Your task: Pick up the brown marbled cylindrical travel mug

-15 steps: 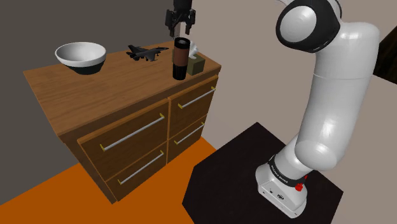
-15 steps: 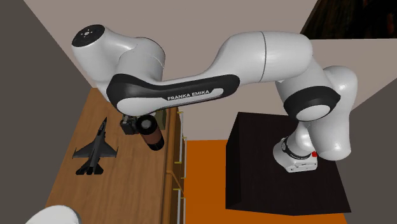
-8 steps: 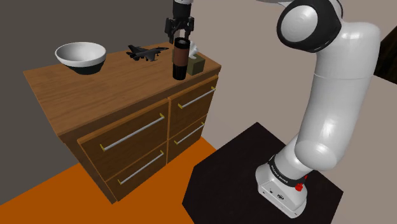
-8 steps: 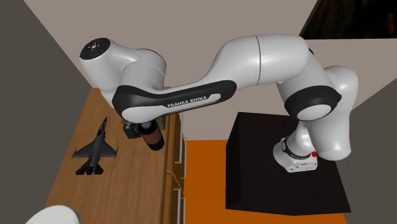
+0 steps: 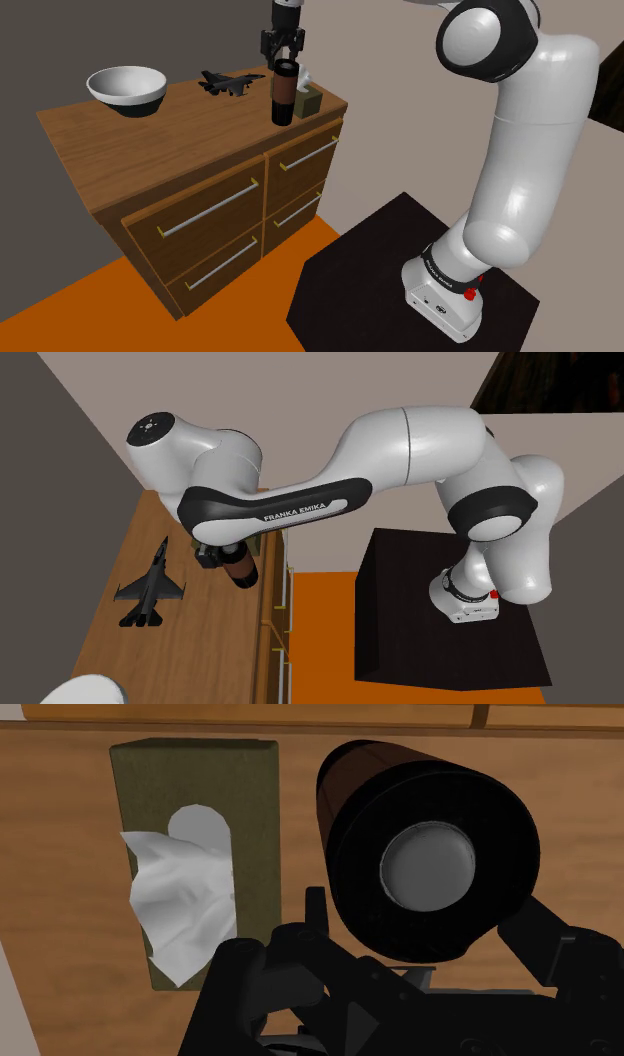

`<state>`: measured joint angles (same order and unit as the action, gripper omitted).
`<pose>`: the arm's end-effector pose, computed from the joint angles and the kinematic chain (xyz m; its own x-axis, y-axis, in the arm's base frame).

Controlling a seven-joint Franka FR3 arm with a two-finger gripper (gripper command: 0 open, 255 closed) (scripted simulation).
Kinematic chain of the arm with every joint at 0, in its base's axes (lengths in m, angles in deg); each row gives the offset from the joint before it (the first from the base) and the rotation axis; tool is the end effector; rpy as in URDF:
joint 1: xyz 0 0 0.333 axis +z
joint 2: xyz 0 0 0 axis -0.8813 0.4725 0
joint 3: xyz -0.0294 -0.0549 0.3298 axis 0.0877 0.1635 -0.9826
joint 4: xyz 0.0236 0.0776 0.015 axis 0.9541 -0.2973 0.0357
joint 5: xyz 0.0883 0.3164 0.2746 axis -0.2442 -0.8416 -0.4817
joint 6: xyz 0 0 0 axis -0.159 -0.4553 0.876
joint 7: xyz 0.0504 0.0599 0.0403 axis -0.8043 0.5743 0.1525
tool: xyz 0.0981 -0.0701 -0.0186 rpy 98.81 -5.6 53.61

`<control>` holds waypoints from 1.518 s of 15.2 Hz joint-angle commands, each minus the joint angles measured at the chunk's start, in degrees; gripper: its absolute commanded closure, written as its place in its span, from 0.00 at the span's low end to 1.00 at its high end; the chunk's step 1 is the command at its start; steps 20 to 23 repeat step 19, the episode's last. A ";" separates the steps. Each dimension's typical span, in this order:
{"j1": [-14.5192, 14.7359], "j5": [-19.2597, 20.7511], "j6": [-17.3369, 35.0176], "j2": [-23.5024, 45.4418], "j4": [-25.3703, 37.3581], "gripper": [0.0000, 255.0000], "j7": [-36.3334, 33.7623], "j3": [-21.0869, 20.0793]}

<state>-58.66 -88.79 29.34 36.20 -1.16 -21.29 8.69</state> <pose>0.7315 0.0642 0.4990 0.9946 0.1041 -0.0017 0.1040 -0.9945 -0.0117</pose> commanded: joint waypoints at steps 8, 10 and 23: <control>0.11 0.05 -5.11 1.00 5.96 1.00 -0.08 -0.02; 0.15 0.06 -6.95 1.49 8.29 1.00 -0.10 -0.02; 0.34 0.18 -14.41 4.52 18.78 1.00 -0.16 -0.01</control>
